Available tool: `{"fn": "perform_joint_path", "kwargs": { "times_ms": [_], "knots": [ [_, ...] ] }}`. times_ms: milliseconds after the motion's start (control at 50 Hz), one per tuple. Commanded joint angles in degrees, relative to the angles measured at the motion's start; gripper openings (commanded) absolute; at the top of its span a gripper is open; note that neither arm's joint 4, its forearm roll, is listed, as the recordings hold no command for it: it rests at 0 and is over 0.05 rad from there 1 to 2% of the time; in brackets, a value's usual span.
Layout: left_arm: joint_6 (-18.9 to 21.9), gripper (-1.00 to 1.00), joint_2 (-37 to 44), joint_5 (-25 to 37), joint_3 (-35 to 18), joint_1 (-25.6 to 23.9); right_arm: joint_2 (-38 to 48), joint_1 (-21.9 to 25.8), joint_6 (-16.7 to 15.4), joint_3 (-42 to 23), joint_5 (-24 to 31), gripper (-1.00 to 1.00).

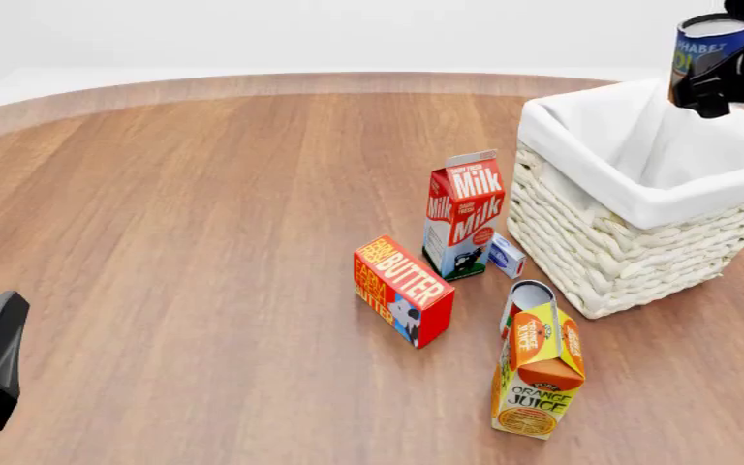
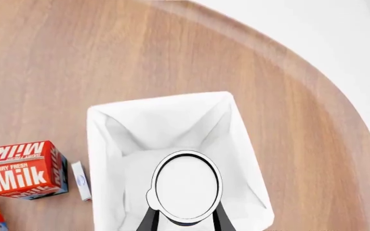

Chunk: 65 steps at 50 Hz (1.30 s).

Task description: Pick up the alphabet soup, and put it in the basket.

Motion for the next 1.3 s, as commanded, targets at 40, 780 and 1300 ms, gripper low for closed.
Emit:
{"fn": "perform_joint_path", "kwargs": {
  "times_ms": [40,780,1300],
  "knots": [
    [0.00,1.00,0.00,0.00,0.00,0.00,0.62,-0.49,0.35,-0.65,0.36,-1.00],
    [0.00,1.00,0.00,0.00,0.00,0.00,8.16,-1.17,-3.74,-5.71,2.96,-1.00],
    [0.00,1.00,0.00,0.00,0.00,0.00,11.35,-0.35,-3.92,-4.91,1.74,-1.00]
  ]
}}
